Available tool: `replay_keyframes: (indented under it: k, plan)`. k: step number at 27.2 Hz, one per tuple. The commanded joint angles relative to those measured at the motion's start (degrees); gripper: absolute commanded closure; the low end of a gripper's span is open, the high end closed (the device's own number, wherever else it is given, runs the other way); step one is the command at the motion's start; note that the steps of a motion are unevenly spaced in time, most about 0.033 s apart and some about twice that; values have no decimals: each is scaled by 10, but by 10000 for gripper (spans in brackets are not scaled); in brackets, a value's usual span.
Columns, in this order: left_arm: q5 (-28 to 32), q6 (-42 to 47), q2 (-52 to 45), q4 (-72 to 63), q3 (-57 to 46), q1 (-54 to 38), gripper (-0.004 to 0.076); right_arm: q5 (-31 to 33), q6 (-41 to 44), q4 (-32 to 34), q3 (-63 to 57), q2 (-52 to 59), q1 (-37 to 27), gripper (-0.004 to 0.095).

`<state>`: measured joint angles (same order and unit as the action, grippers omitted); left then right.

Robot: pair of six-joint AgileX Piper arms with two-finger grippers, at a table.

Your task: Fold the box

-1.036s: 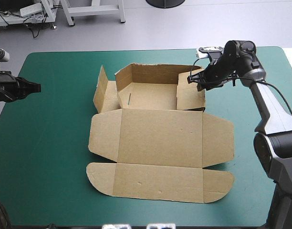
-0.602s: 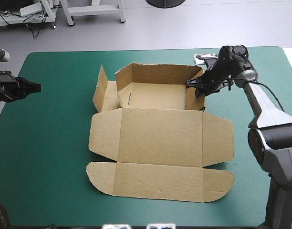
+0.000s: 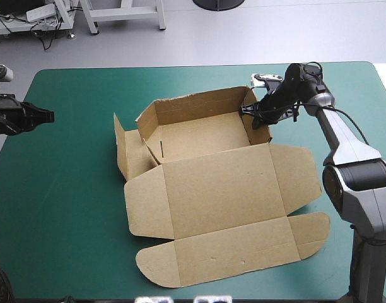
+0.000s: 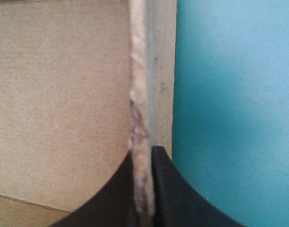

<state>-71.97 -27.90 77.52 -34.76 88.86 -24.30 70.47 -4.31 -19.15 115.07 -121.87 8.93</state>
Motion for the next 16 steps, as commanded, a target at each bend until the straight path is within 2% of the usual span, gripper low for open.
replay_keyframes:
  k: [1,6,12,16]
  plan:
    - [35,1,-15,-28,14,-1,725,17,-2,-39,69,78,-15,922]
    - [135,7,-15,-27,14,-1,725,17,0,-59,149,167,-42,922]
    - [264,48,-15,-38,14,-1,725,17,-3,-62,153,246,-62,922]
    - [281,50,-5,-68,14,-1,725,17,-5,-84,153,294,-77,922]
